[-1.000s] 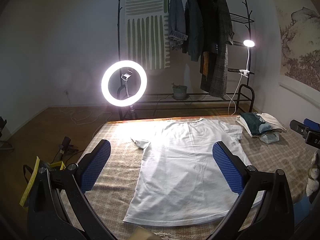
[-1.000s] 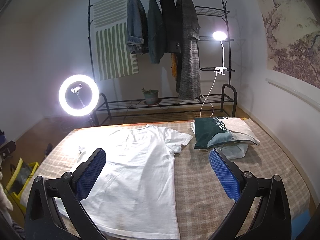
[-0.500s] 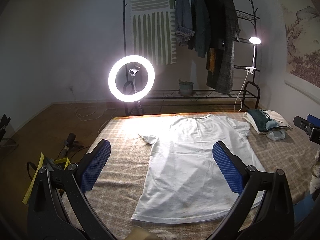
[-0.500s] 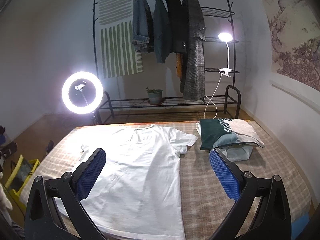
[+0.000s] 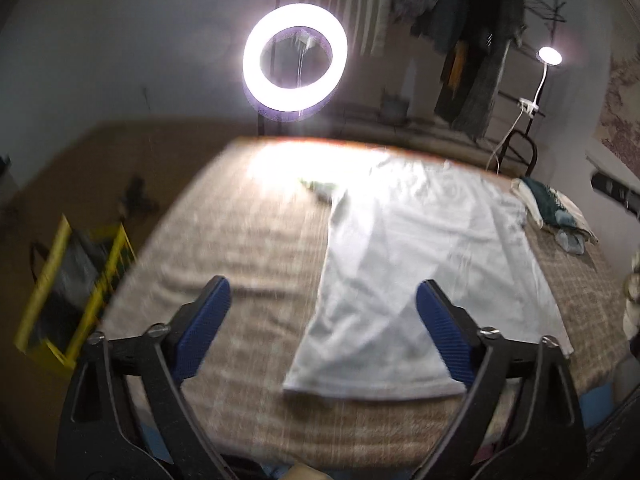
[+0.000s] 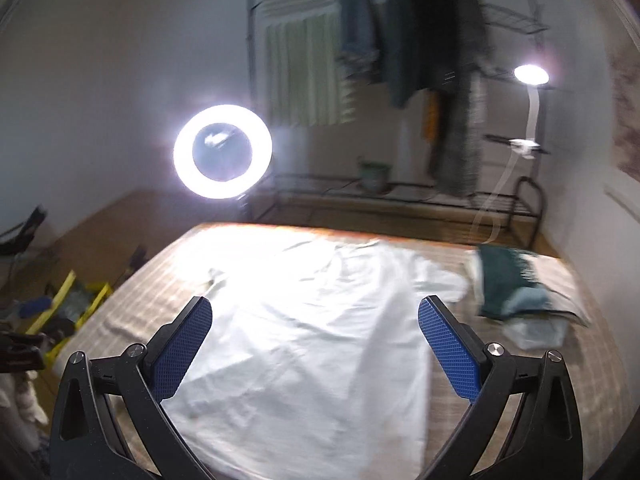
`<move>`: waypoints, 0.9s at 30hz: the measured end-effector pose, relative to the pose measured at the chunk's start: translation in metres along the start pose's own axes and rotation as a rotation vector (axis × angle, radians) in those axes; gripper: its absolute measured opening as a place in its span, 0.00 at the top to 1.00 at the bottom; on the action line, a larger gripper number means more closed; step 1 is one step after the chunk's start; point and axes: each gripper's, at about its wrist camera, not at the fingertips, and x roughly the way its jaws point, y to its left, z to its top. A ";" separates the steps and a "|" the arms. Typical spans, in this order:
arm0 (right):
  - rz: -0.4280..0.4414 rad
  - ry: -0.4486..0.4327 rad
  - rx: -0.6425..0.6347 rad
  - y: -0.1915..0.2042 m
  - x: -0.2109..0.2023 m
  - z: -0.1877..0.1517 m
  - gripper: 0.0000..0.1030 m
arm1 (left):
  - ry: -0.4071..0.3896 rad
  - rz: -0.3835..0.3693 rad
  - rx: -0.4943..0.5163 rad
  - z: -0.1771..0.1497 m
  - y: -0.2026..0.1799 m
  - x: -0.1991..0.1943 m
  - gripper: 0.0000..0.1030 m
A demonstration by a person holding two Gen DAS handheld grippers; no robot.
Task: Fold small clothes
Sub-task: 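Grasp the T-shirt side edge with the left tool while the right tool grasps the other side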
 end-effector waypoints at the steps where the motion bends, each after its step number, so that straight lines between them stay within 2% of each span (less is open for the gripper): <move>1: 0.024 0.019 -0.015 0.006 0.009 0.004 0.00 | 0.041 -0.018 -0.014 -0.005 0.005 0.009 0.15; 4: 0.076 0.084 -0.046 0.023 0.044 0.018 0.00 | 0.169 -0.052 -0.088 -0.021 0.021 0.037 0.27; 6: 0.115 0.114 -0.017 0.032 0.068 0.027 0.00 | 0.241 -0.080 -0.141 -0.033 0.032 0.054 0.31; 9: 0.221 0.196 0.074 0.044 0.114 0.041 0.01 | 0.306 -0.074 -0.156 -0.047 0.040 0.072 0.36; 13: 0.261 0.255 0.103 0.065 0.165 0.055 0.11 | 0.380 -0.084 -0.159 -0.061 0.038 0.091 0.46; 19: 0.264 0.323 0.092 0.103 0.251 0.072 0.12 | 0.414 -0.127 -0.162 -0.065 0.036 0.110 0.65; 20: 0.271 0.341 0.089 0.111 0.266 0.073 0.14 | 0.414 -0.150 -0.167 -0.064 0.036 0.112 0.78; 22: 0.282 0.379 0.082 0.123 0.290 0.073 0.15 | 0.435 -0.215 -0.201 -0.062 0.037 0.119 0.90; 27: 0.258 0.455 0.014 0.163 0.353 0.066 0.24 | 0.437 -0.256 -0.240 -0.057 0.039 0.125 0.95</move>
